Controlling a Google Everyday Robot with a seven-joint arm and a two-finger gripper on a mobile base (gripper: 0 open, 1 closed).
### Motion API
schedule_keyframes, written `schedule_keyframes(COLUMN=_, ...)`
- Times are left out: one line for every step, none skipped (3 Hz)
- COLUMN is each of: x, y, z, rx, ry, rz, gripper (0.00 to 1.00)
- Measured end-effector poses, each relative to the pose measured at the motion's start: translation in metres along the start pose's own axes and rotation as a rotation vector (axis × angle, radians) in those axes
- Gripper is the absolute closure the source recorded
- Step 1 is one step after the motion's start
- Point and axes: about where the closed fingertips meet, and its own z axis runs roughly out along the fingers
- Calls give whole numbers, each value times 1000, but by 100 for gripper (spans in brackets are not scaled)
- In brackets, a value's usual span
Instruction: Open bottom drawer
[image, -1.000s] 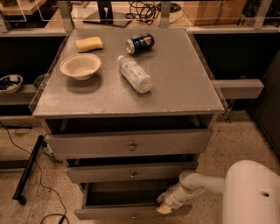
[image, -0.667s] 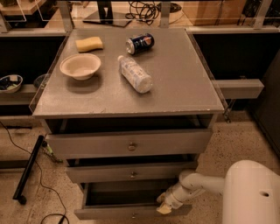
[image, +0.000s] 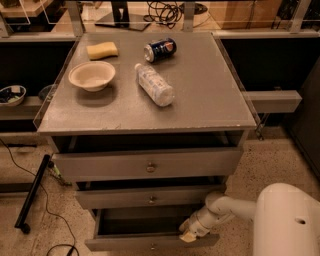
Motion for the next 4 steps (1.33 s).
schedule_keyframes(x=-2, y=0, z=-4, rx=1, ry=-5, rz=0, gripper=100)
schedule_keyframes(x=-4, y=-6, z=-6, rx=4, ry=-6, rz=0, gripper=100)
schedule_keyframes(x=-5, y=-10, z=-7, rx=4, ry=-6, rz=0, gripper=100)
schedule_keyframes(x=-6, y=22, z=-18, rx=35, ry=-53, rz=-21, gripper=100)
